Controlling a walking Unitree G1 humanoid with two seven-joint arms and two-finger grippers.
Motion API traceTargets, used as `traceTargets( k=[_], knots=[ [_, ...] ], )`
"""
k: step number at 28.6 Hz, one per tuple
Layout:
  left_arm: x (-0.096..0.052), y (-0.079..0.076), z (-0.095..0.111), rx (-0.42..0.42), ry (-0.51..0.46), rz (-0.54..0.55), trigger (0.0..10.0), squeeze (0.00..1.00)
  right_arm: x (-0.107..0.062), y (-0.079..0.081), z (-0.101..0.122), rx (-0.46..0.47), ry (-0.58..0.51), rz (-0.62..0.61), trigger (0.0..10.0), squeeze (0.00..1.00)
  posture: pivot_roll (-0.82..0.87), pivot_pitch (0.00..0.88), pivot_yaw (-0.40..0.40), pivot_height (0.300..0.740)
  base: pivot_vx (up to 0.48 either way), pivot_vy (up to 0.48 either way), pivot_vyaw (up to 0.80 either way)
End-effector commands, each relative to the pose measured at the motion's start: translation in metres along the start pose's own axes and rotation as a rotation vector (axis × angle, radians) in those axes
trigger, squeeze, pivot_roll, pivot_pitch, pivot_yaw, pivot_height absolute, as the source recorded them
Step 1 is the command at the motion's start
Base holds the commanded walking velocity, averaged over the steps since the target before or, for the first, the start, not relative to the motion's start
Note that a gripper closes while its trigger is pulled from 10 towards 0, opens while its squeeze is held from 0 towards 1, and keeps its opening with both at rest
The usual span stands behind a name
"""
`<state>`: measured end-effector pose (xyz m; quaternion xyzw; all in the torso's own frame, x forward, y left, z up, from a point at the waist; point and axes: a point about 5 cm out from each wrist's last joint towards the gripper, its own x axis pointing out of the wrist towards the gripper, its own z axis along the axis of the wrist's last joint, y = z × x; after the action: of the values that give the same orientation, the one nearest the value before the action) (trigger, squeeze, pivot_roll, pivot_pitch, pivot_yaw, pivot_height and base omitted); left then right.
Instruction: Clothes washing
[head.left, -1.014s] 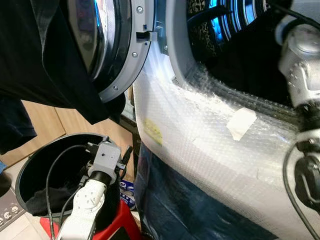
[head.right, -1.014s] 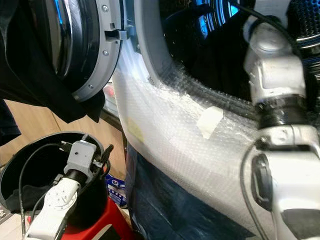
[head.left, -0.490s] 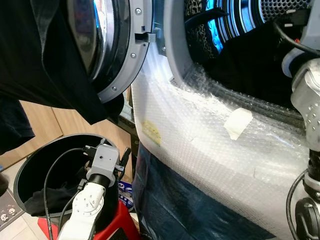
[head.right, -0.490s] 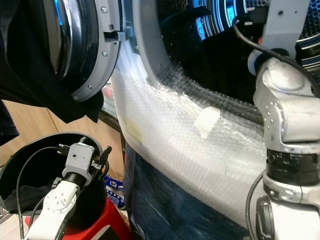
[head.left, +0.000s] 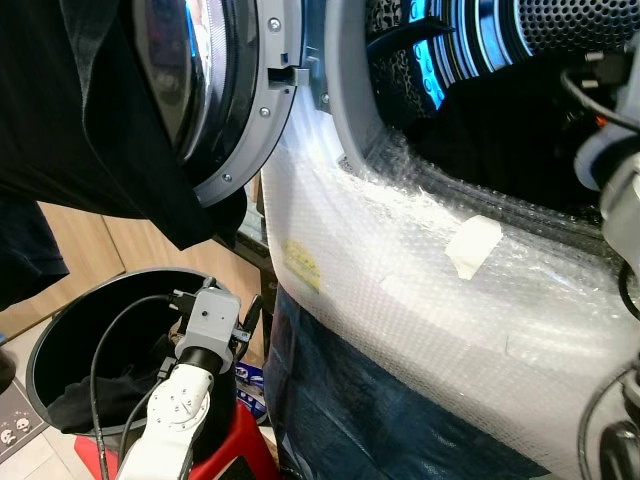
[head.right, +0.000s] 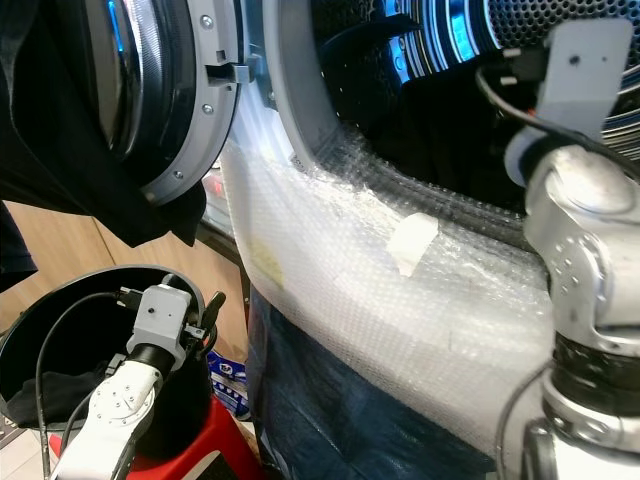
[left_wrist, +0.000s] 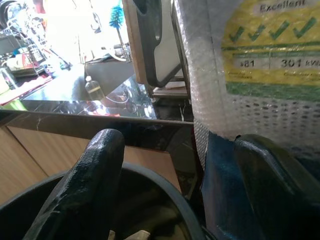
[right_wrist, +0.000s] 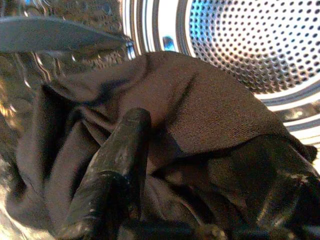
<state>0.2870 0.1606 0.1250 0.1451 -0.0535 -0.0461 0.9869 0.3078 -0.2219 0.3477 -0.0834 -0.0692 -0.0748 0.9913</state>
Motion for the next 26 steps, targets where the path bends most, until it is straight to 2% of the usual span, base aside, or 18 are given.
traceTargets(
  k=[1,3,6,8,10,13,15,17,19,20,21,22,23,24,26],
  knots=[
    [0.000,0.000,0.005,0.011,-0.015,-0.013,10.0,0.00,-0.008,-0.010,0.002,0.013,-0.007,-0.012,10.0,0.00,-0.01,0.037,-0.061,0.740,0.000,0.000,0.00],
    [0.000,0.001,0.005,0.013,-0.015,-0.014,10.0,0.00,-0.015,-0.012,-0.001,0.028,-0.017,0.016,10.0,0.00,-0.01,0.039,-0.059,0.740,0.000,0.000,0.00],
    [0.000,0.001,0.005,0.017,-0.011,-0.020,10.0,0.00,-0.035,-0.002,0.003,0.104,-0.093,0.211,10.0,0.00,-0.02,0.033,-0.051,0.740,0.000,0.000,0.00],
    [0.000,0.000,0.005,0.019,-0.013,-0.029,10.0,0.00,-0.039,-0.001,0.002,0.092,-0.087,0.232,10.0,0.00,-0.02,0.029,-0.045,0.740,0.000,0.000,0.00],
    [0.000,-0.002,0.006,0.020,-0.018,-0.044,10.0,0.00,-0.049,-0.001,-0.008,-0.030,-0.005,0.301,10.0,0.00,-0.02,0.013,-0.039,0.740,0.000,0.000,0.00],
    [0.001,-0.001,0.006,0.022,-0.021,-0.048,10.0,0.00,-0.058,-0.003,-0.012,-0.097,-0.004,0.366,10.0,0.00,-0.02,0.000,-0.038,0.740,0.000,0.000,0.00],
    [0.001,-0.001,0.006,0.024,-0.022,-0.050,10.0,0.00,-0.061,-0.003,-0.012,-0.106,-0.011,0.387,10.0,0.00,-0.02,0.000,-0.038,0.740,0.000,0.000,0.00],
    [0.001,-0.001,0.007,0.024,-0.024,-0.053,10.0,0.00,-0.067,0.000,-0.007,-0.077,-0.069,0.448,10.0,0.00,-0.02,0.000,-0.038,0.740,0.000,0.000,0.00],
    [0.001,-0.002,0.007,0.026,-0.027,-0.060,10.0,0.00,-0.083,0.014,0.001,-0.024,-0.188,0.606,10.0,0.00,-0.02,0.000,-0.036,0.740,0.000,0.000,0.00],
    [0.001,-0.002,0.007,0.026,-0.027,-0.060,10.0,0.00,-0.083,0.014,0.001,-0.024,-0.188,0.606,10.0,0.00,-0.02,0.000,-0.036,0.740,0.000,0.000,0.00],
    [0.001,-0.002,0.007,0.027,-0.028,-0.061,10.0,0.00,-0.089,0.018,0.002,-0.003,-0.211,0.659,10.0,0.00,-0.02,0.000,-0.037,0.740,0.000,0.000,0.00],
    [0.001,-0.002,0.008,0.025,-0.034,-0.063,10.0,0.00,-0.099,0.029,0.003,0.013,-0.259,0.770,10.0,0.00,-0.02,0.000,-0.037,0.740,0.000,0.000,0.00],
    [0.001,-0.002,0.008,0.025,-0.034,-0.063,10.0,0.00,-0.099,0.029,0.003,0.013,-0.259,0.770,10.0,0.00,-0.02,0.000,-0.037,0.740,0.000,0.000,0.00],
    [0.002,-0.002,0.010,0.022,-0.042,-0.061,10.0,0.00,-0.109,0.038,0.005,0.028,-0.306,0.874,10.0,0.00,-0.02,0.000,-0.036,0.740,0.000,0.000,0.00],
    [0.003,-0.002,0.011,0.020,-0.049,-0.058,10.0,0.00,-0.115,0.042,0.008,0.082,-0.337,0.951,10.0,0.00,-0.02,0.000,-0.037,0.740,0.000,0.000,0.00]
  ],
)
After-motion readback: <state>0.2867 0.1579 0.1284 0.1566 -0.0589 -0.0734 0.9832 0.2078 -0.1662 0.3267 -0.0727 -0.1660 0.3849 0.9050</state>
